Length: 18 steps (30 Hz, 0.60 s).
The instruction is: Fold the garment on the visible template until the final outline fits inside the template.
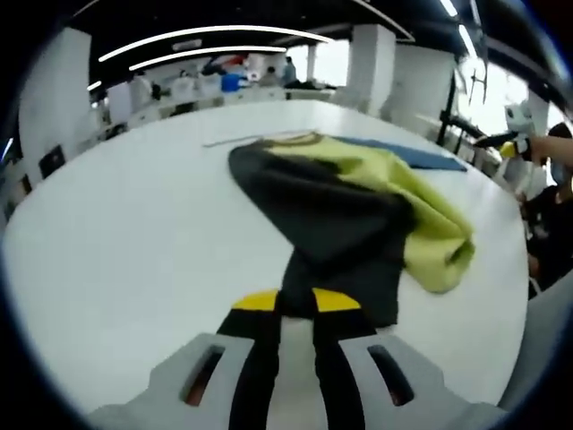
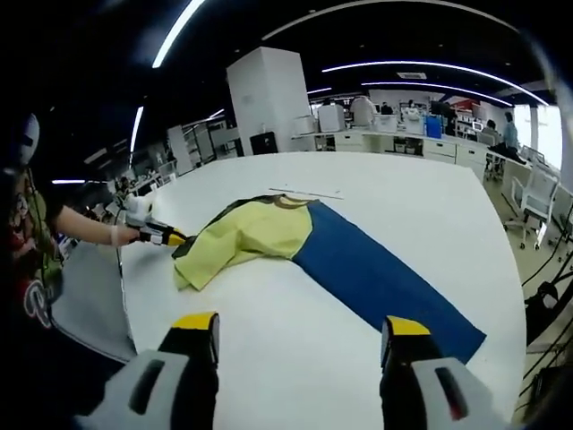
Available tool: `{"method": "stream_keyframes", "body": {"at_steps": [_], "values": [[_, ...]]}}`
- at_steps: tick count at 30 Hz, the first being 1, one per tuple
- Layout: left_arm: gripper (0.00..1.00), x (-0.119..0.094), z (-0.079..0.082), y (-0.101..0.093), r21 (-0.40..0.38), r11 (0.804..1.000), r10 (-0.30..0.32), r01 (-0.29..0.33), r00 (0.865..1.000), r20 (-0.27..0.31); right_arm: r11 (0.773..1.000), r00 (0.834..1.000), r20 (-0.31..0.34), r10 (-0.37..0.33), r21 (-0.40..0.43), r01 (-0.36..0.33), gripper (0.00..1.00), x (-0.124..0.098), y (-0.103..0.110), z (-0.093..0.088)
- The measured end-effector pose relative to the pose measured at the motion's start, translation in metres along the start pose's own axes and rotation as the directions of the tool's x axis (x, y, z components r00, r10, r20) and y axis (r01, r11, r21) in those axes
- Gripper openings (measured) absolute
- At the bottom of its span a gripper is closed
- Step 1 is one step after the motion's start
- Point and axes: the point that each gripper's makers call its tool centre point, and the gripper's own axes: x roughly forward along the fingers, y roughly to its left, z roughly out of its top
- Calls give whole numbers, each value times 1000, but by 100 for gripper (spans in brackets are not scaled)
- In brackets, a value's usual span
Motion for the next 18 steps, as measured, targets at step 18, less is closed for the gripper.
{"method": "stream_keyframes", "body": {"at_steps": [18], "values": [[0, -28, 31, 43, -285, 958, 23, 6, 995, 97, 1000, 1000, -27, 1, 11, -1, 69, -1, 9, -7]]}}
